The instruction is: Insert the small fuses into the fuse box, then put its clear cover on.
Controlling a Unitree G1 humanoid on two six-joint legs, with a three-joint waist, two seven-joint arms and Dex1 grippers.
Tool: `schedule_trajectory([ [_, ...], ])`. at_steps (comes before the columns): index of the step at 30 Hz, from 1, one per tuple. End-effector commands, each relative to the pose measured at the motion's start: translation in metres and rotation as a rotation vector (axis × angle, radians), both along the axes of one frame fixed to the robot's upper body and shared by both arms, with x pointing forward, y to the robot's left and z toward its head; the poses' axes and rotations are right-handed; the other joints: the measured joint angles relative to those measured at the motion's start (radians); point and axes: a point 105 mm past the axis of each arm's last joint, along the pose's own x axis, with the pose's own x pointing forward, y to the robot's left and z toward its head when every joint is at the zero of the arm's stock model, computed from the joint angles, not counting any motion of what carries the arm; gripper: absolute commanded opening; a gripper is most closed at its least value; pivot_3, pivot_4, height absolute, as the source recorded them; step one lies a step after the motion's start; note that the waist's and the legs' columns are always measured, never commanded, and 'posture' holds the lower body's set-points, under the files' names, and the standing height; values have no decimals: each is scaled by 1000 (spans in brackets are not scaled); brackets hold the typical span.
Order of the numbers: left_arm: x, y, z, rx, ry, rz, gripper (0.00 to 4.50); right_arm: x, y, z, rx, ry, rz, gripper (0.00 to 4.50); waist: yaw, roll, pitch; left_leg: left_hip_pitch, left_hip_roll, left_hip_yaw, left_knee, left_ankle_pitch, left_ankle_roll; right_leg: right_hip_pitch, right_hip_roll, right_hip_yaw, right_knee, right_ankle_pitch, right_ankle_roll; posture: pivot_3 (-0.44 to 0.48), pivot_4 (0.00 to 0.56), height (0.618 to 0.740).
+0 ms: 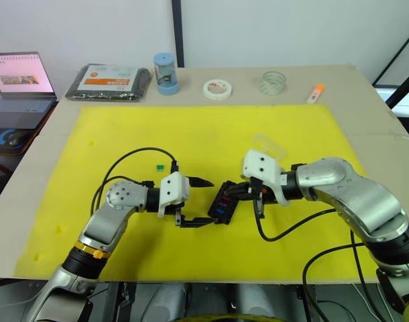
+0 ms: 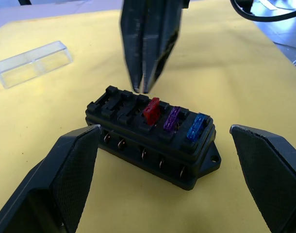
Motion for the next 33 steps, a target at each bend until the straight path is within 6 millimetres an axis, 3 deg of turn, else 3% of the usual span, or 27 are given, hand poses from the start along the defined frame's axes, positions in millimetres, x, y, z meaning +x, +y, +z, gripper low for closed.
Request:
schedule_trajectory([
  [1,-1,-3,8,-12,-29,-18,4500,-3,5,5,20,-31,29,22,0,0,0,0,0,0,0,0,0,0,0,0,0,0,0,0,150,740],
  [16,-2,-1,7,3,-23,-16,4500,-2,-1,-21,-10,9,-2,22,0,0,0,0,0,0,0,0,0,0,0,0,0,0,0,0,150,740],
  [29,-2,0,7,5,-19,-15,4500,0,-3,-23,-11,7,-17,22,0,0,0,1,0,0,0,0,0,1,0,0,0,0,0,0,150,740],
  [33,-2,-1,7,6,-20,-17,4500,3,-2,-32,-36,18,-43,22,-1,0,0,1,0,0,0,0,0,1,0,0,0,0,0,0,150,740],
])
